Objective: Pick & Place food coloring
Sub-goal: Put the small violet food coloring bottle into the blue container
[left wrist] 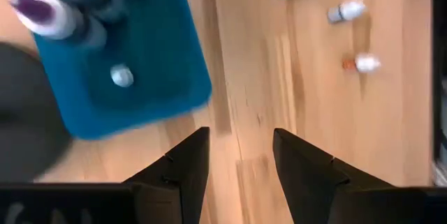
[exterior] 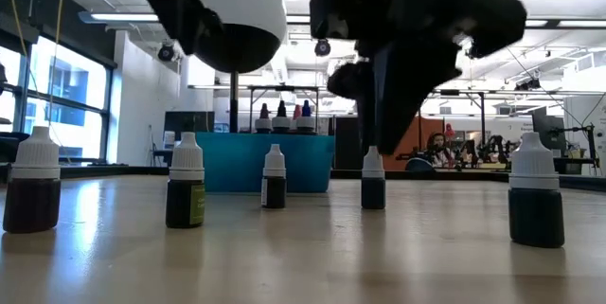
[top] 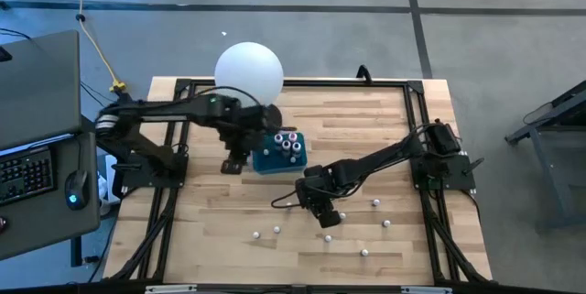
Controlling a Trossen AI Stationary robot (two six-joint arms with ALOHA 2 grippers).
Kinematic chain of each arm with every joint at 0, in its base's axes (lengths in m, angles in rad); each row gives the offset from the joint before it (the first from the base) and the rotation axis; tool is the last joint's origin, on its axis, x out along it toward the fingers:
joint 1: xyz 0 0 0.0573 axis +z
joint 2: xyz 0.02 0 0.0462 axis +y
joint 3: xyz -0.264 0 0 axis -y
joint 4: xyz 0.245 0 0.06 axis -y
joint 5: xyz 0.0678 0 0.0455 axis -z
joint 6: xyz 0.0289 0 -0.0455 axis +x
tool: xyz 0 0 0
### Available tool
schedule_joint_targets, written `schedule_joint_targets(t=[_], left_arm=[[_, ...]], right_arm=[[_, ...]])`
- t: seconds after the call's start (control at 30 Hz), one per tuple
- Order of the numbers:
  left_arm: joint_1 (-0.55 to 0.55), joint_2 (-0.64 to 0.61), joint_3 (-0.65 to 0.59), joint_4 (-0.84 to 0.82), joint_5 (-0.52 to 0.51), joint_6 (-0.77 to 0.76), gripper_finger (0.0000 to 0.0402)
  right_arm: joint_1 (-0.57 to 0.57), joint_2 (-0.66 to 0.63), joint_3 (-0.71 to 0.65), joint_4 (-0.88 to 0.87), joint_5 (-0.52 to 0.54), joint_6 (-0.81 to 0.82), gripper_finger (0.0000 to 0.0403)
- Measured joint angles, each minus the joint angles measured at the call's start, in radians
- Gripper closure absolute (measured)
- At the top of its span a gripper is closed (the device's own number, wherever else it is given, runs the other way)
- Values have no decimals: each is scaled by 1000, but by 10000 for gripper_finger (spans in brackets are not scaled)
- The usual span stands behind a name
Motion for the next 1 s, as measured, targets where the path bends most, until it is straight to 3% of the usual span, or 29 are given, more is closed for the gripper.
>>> schedule_joint_targets(t=[0.2,0.37,0.57,0.77,0.9,1.0], left_arm=[[-8,-208,-281,206,-13,-126,245],[-35,-285,-439,291,-85,-191,245],[-68,-286,-498,329,-120,-245,245],[-87,-287,-503,347,-129,-261,245],[-86,-286,-503,345,-130,-263,245],[-85,-286,-503,345,-133,-263,245]], right_arm=[[-3,60,-1,29,-33,12,274],[-5,112,0,75,-60,35,274],[-14,122,1,77,-77,59,285],[-35,115,0,77,-116,105,335],[-63,85,35,7,-134,180,337],[-79,33,109,-38,-108,128,336]])
